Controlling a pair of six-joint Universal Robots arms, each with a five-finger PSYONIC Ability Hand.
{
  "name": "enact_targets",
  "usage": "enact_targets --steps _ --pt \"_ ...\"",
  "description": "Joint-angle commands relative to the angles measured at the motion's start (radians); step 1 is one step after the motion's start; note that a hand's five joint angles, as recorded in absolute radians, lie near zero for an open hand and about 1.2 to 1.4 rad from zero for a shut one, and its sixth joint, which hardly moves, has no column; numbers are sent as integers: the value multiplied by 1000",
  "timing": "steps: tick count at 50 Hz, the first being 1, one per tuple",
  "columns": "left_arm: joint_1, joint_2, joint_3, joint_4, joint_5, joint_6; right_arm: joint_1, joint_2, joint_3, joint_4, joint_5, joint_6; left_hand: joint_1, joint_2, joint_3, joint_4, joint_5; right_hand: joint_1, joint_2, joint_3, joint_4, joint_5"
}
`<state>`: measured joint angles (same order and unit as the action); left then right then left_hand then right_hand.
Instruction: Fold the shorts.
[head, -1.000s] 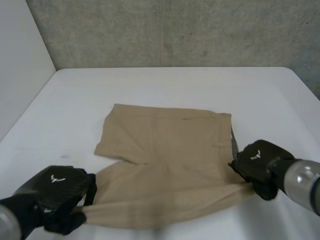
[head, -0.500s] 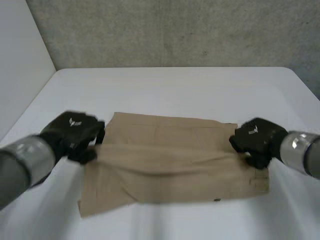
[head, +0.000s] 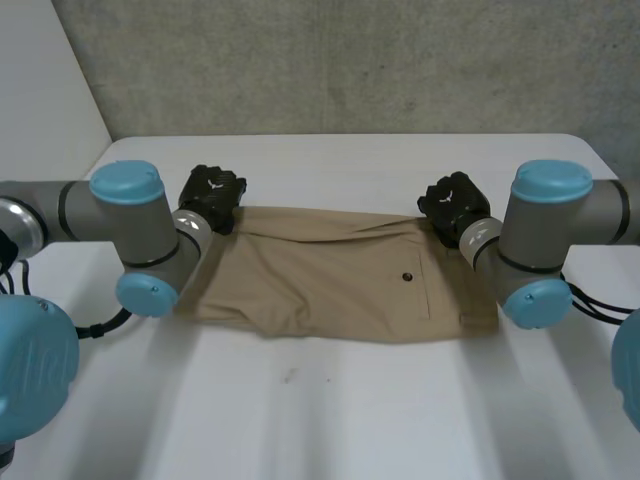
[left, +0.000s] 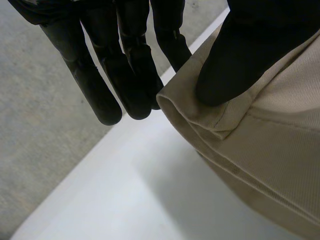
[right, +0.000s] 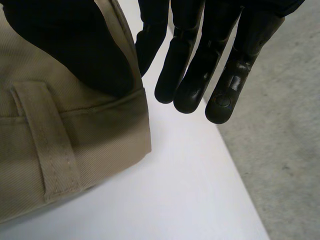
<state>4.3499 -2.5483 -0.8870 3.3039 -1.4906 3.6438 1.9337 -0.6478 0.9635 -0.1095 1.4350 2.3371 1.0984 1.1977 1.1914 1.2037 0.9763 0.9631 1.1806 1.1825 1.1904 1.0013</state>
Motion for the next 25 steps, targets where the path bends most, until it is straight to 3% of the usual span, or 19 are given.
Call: enact_targets --steps 1,3,7,15,22,25 --pt "-1 2 -56 83 16 10 -1 46 -2 -150 13 1 -442 -541 -535 -547 -494 -138 -355 -357 -365 -351" --pt "-7 10 -73 94 15 12 1 42 -2 -151 15 2 -889 -988 -982 -994 -942 -789 -1006 -1008 -1016 -1001" --pt "-33 89 -122 157 12 10 22 -24 9 -170 24 28 -917 -1016 -1010 -1023 -970 -789 -1006 -1008 -1016 -1001" --pt "-46 293 -271 227 10 -51 21 -228 113 -196 22 260 -879 -978 -972 -985 -932 -789 -1006 -1008 -1016 -1001" --pt "-49 335 -334 119 67 -197 21 -263 139 29 -30 284 -592 -691 -685 -697 -644 -789 -1006 -1008 -1016 -1001" --pt "-46 324 -333 27 125 -225 19 -263 139 163 -94 291 -509 -609 -602 -615 -562 -620 -838 -840 -848 -833"
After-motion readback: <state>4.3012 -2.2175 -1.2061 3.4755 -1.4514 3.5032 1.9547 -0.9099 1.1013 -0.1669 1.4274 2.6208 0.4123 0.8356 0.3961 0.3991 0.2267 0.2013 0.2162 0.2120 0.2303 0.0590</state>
